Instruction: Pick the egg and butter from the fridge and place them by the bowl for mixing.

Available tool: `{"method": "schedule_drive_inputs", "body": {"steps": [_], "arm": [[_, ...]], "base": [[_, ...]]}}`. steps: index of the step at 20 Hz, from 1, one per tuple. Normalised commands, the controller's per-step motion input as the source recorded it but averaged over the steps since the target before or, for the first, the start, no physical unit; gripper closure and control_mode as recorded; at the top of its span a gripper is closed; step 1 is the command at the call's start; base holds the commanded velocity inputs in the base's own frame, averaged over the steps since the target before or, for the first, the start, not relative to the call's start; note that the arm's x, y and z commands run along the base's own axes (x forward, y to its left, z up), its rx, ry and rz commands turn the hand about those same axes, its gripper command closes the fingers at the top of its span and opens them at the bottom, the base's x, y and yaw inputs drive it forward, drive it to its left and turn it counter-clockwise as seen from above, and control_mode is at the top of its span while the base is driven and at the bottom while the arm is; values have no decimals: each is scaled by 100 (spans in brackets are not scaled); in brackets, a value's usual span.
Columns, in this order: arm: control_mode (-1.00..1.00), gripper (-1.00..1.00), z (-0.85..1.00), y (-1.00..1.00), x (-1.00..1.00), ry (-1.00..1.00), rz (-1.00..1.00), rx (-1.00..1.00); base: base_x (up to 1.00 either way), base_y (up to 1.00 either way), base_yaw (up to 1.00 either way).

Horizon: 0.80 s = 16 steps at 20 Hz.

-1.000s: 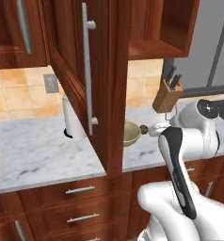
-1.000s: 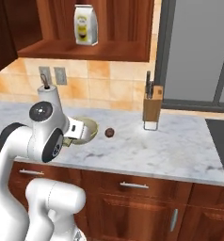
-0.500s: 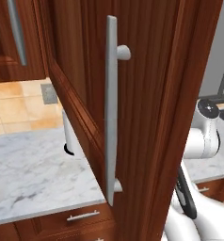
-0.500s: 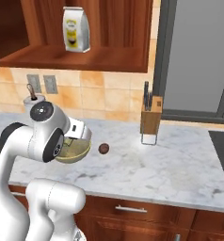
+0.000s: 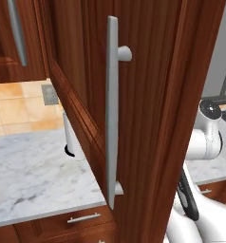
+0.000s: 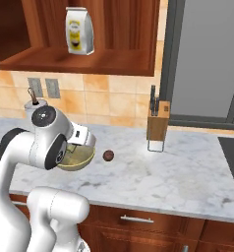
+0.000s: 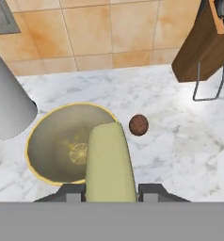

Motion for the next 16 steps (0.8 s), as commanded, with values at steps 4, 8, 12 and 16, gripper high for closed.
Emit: {"method": "schedule_drive_inputs", "body": {"steps": [4, 8, 12, 16], "arm": [[-100, 100, 0, -6, -1, 0, -5, 1], [-100, 100, 0, -22, -3, 0, -33, 2], [-100, 100, -10, -29, -13, 0, -40, 1], [-100, 100, -32, -33, -14, 7, -41, 6]], "base": [[-3, -6, -3], [0, 0, 0], [0, 0, 0], [0, 0, 0]]}}
